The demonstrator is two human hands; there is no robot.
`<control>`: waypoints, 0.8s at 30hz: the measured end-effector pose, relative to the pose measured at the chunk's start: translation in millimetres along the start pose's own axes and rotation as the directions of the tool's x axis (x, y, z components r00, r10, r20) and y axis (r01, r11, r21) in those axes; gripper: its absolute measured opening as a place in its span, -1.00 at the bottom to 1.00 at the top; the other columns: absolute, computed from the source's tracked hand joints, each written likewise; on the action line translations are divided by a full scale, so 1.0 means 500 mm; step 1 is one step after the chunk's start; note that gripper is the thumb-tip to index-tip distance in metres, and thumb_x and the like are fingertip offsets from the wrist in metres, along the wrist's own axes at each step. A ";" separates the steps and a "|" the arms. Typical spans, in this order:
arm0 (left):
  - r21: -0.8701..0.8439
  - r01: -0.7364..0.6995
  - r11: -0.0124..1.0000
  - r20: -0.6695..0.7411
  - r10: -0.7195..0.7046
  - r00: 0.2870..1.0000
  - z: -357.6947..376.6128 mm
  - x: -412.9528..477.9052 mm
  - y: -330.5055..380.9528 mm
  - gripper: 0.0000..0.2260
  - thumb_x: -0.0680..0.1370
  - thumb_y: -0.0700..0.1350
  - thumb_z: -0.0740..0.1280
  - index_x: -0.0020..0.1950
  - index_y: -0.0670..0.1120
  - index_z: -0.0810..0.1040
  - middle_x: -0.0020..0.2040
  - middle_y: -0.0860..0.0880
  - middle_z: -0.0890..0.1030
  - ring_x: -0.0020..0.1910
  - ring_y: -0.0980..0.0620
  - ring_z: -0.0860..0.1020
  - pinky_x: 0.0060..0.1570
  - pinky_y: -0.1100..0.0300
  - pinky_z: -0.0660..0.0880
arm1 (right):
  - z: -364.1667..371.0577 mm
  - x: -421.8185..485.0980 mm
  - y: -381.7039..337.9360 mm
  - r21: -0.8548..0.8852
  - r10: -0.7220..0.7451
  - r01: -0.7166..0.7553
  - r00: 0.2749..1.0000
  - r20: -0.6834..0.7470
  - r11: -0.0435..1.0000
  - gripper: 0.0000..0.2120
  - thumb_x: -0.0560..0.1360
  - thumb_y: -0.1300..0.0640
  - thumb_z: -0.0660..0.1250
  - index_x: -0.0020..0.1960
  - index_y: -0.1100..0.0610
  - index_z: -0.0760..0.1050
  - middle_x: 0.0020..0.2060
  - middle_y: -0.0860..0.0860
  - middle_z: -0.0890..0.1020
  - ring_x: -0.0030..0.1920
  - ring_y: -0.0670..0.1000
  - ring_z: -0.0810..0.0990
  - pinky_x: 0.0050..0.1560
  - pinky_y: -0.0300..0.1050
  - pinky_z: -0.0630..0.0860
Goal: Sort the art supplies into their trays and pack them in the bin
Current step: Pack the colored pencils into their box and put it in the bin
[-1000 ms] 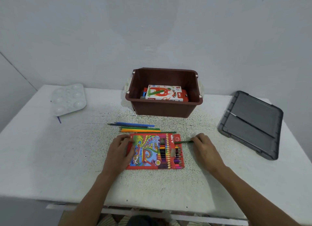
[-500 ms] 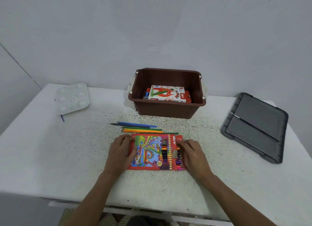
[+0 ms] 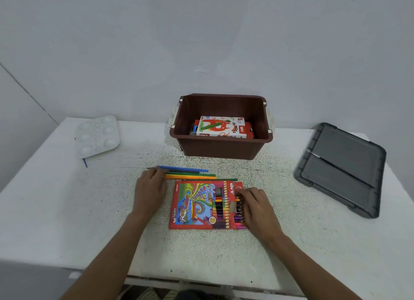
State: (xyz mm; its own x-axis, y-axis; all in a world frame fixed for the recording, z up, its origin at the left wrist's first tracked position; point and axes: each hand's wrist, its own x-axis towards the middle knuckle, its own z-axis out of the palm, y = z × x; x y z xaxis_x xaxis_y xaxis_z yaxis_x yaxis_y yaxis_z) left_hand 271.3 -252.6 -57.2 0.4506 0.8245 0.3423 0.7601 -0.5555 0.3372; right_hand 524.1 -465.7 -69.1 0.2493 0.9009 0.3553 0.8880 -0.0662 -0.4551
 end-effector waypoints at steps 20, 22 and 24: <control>0.341 -0.311 0.887 0.256 0.231 0.939 -0.023 0.127 0.006 -0.83 0.50 -0.06 0.44 0.07 -0.04 0.61 0.00 -0.08 0.63 -0.04 -0.12 0.59 0.03 -0.06 0.48 | -0.002 0.001 -0.007 0.012 0.044 -0.044 0.999 -0.006 0.999 -0.71 0.58 0.13 0.08 0.25 0.11 0.44 0.02 -0.01 0.51 -0.02 -0.03 0.40 0.01 -0.20 0.40; 0.249 -0.276 0.928 0.166 0.240 0.956 -0.024 0.115 0.024 -0.85 0.50 -0.12 0.45 0.05 -0.09 0.60 -0.02 -0.10 0.63 -0.10 -0.13 0.60 -0.03 -0.05 0.50 | -0.002 0.000 -0.008 0.017 0.049 -0.049 0.999 -0.009 0.999 -0.71 0.58 0.12 0.08 0.24 0.11 0.44 0.03 -0.01 0.51 -0.02 -0.04 0.40 0.01 -0.18 0.42; 0.064 -0.221 0.973 0.063 0.217 0.974 -0.025 0.102 0.050 -0.90 0.52 -0.21 0.42 0.02 -0.12 0.58 -0.07 -0.09 0.62 -0.17 -0.09 0.60 -0.14 -0.01 0.53 | -0.003 0.000 -0.009 0.019 0.046 -0.046 0.999 -0.014 0.999 -0.72 0.58 0.12 0.08 0.24 0.10 0.43 0.02 -0.01 0.51 -0.02 -0.04 0.40 0.00 -0.18 0.43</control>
State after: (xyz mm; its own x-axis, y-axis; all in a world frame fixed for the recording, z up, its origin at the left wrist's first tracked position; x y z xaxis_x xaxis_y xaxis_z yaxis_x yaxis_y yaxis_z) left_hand 307.4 -225.9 -20.3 0.6335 0.6891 0.3518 0.6698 -0.7161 0.1964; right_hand 520.9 -466.3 -65.9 0.2952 0.8907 0.3456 0.8683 -0.0992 -0.4860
